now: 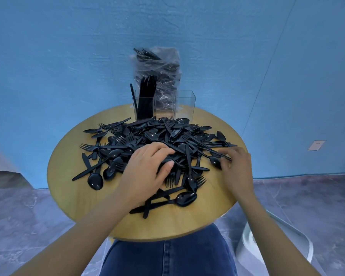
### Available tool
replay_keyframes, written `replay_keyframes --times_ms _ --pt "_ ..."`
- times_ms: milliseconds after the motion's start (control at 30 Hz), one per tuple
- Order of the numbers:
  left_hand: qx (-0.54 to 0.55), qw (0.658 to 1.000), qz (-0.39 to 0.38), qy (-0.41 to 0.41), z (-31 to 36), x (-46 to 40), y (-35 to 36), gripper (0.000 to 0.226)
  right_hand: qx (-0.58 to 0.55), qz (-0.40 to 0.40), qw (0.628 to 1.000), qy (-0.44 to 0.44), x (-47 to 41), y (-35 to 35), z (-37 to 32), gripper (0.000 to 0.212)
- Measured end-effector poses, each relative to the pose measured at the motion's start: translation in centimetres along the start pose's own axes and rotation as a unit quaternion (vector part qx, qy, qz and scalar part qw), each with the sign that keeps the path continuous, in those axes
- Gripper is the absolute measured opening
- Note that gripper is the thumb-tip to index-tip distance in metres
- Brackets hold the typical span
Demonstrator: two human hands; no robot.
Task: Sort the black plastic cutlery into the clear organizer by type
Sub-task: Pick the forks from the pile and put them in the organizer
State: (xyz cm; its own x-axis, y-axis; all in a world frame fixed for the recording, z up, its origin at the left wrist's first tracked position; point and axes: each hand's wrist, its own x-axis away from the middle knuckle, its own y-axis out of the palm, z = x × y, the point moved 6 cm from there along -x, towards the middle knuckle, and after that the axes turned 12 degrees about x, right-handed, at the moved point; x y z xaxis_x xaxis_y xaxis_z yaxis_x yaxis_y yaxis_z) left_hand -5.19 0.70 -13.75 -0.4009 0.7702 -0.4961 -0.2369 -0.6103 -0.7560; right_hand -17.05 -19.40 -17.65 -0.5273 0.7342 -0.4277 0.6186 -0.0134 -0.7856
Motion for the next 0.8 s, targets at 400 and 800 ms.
replay_keyframes --times_ms 400,800 --pt "-0.038 0.991 -0.128 0.031 2.6 -11.2 8.8 0.033 0.047 -0.124 0.989 0.063 -7.2 2.1 4.9 0.032" --pt "-0.233 0.942 -0.236 0.055 2.3 -16.8 15.4 0.038 -0.050 -0.062 0.986 0.149 -8.0 2.0 6.9 0.007"
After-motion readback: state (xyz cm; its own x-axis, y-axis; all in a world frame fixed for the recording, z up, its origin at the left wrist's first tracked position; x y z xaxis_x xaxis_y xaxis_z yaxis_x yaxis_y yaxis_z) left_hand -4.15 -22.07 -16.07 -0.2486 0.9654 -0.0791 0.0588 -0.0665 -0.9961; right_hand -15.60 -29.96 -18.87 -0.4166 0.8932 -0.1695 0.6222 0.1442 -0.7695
